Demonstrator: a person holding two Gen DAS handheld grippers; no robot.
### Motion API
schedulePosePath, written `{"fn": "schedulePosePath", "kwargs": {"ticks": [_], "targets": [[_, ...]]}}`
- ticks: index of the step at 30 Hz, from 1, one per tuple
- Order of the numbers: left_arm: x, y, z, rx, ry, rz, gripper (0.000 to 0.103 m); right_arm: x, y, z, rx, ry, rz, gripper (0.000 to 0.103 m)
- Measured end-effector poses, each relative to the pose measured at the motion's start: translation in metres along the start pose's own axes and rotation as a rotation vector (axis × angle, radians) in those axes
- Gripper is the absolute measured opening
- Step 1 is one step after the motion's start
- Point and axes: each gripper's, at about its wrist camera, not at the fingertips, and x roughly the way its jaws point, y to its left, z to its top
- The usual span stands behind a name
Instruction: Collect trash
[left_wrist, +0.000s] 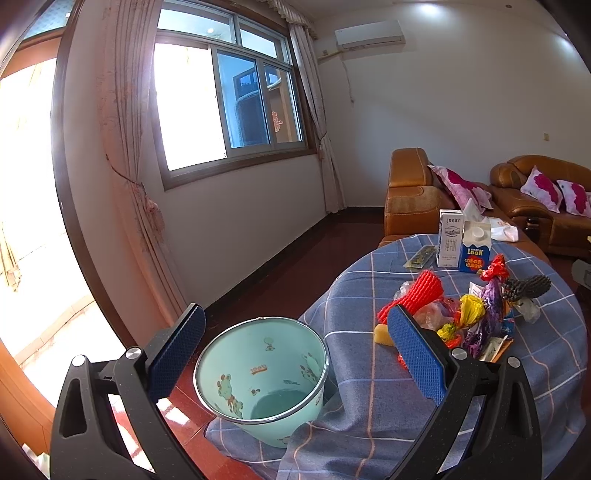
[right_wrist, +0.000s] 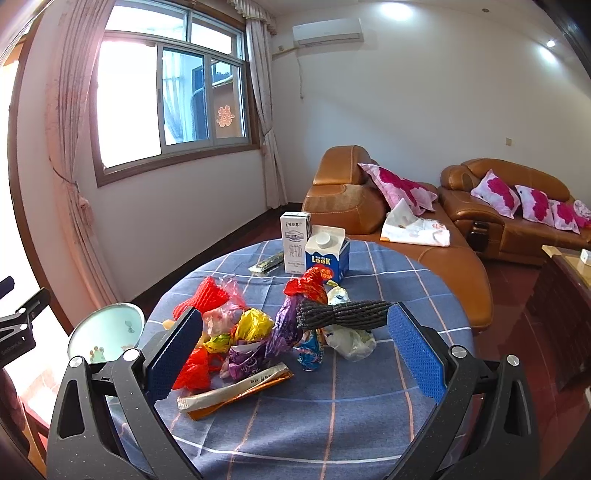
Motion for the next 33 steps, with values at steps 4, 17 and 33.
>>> {"fn": "schedulePosePath", "kwargs": {"ticks": [4, 17, 33], "targets": [[-0.0002, 0.0002, -0.0004, -0.002, -0.003, 0.003, 0.097, 0.003, -0.0009, -0.002, 0.002, 0.009, 0.0, 0.098], [-0.0002, 0.0022, 0.0, -0.003, -0.006, 0.008, 0.097, 0.0026, -0.0017, -0.0011, 0.004, 0.01, -0.004, 0.098], [-0.0003, 0.0025, -0.0002, 0.002, -0.004, 0.011, 0.097, 0.0038, -0.0029, -0.0021, 0.007, 0.014, -0.002, 0.098]]}}
